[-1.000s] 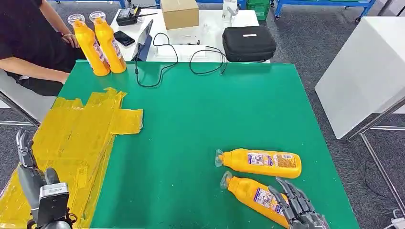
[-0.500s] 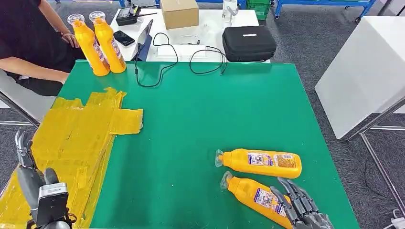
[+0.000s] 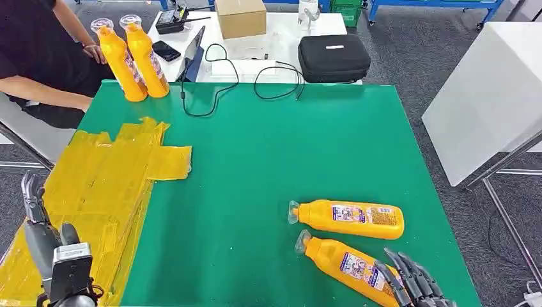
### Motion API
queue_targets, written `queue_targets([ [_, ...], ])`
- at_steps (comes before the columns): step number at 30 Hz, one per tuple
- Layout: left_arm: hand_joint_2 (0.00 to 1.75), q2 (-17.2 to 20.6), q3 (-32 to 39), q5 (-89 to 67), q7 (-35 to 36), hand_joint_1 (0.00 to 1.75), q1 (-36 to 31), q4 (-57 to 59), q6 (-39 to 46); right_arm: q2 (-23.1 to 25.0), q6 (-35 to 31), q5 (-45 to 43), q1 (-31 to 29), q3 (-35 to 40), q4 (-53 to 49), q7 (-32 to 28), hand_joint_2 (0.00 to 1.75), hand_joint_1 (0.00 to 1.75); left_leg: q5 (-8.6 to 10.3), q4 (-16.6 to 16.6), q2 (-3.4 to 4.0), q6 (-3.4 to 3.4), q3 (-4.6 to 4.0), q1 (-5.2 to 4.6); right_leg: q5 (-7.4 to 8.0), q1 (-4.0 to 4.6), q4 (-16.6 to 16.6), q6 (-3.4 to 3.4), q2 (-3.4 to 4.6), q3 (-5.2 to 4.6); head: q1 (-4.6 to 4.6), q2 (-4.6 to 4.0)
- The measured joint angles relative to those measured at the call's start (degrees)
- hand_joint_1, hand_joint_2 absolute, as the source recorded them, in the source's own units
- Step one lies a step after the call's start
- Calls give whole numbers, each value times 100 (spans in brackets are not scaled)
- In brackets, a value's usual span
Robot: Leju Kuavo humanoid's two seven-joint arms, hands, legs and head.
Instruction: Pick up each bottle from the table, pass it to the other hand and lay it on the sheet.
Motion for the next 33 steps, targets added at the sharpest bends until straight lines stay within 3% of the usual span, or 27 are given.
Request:
queue_targets([
  [3, 0, 0, -24, 0, 4, 0, -52, 0, -2, -50, -48, -162, 355, -215, -11, -11, 175, 0, 2, 0, 2, 2, -2, 0, 4, 0, 0, 1, 1, 54, 0, 0],
  [8, 0, 0, -46, 0, 9, 0, -74, 0, -2, -88, -72, -193, 621, -366, -13, -29, 175, 0, 2, 0, 3, 2, 9, -1, 4, -1, 0, 1, 0, 58, -2, 0],
  [19, 0, 0, -48, -2, 9, 0, -76, 0, -2, -109, -74, -195, 749, -409, -13, -35, 175, 0, 2, 0, 4, 2, 13, 0, 4, 0, 0, 1, 0, 57, -2, 0],
  [22, 0, 0, -186, -7, 83, 0, -252, 68, -53, -262, -450, -1054, 901, -646, 79, -53, 175, 0, 1, 0, -5, 2, 17, -1, 1, -1, 0, 1, 0, 55, -2, 0],
  [33, 0, 7, -232, 15, 112, 0, -369, 170, -127, -516, -760, -1480, 1024, -927, 277, -68, 175, 0, 2, 0, -4, 2, 14, -2, 3, -1, 0, 2, 0, 73, -2, 0],
])
